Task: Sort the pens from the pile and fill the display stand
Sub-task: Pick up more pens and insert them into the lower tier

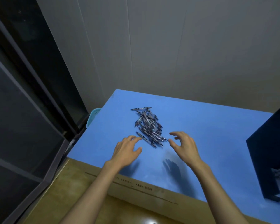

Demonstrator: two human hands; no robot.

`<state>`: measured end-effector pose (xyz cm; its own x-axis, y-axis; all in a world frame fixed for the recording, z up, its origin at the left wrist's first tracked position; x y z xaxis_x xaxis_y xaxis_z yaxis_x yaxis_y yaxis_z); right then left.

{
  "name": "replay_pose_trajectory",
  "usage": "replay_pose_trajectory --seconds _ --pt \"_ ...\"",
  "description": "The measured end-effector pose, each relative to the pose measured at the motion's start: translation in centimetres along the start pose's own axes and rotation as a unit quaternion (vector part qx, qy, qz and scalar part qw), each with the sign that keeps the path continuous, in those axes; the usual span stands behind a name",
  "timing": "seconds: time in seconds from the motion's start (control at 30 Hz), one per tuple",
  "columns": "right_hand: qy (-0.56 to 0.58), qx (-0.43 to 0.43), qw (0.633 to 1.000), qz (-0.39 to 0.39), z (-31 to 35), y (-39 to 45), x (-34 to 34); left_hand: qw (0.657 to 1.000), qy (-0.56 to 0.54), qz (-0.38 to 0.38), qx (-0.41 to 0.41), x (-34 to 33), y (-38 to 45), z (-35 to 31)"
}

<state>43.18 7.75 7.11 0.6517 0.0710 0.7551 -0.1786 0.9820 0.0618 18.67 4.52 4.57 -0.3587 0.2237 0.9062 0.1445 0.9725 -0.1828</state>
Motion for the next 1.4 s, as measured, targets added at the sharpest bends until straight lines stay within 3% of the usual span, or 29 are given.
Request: replay_pose_trajectory --seconds 0.33,0.63,0.97,1.4 --pt "0.025 -0.078 0.997 0.004 -3.2 2.1 -2.5 0.994 0.018 0.057 -0.087 -3.0 7.7 1.8" --pt "0.044 -0.158 0.986 -0.020 -3.8 1.8 -3.0 0.966 0.106 0.038 -0.232 -4.6 10.3 1.3" --pt "0.035 -0.238 0.969 -0.060 -4.6 -0.4 -3.3 0.959 0.096 0.043 -0.264 -4.9 13.0 1.1" --pt "0.031 -0.256 0.964 -0.068 -4.9 -0.8 -4.0 0.948 0.096 0.070 -0.295 -5.1 13.7 1.1"
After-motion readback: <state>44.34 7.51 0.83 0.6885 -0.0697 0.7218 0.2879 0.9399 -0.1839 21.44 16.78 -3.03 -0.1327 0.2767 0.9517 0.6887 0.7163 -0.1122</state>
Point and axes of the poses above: each hand's wrist, its own y-axis towards the middle knuckle, its own x-axis out of the back of the hand, z = x × y, the point moved 9 cm from there along y, towards the middle knuckle, and after that the axes turned 5 degrees about z, right-handed, at the moved point
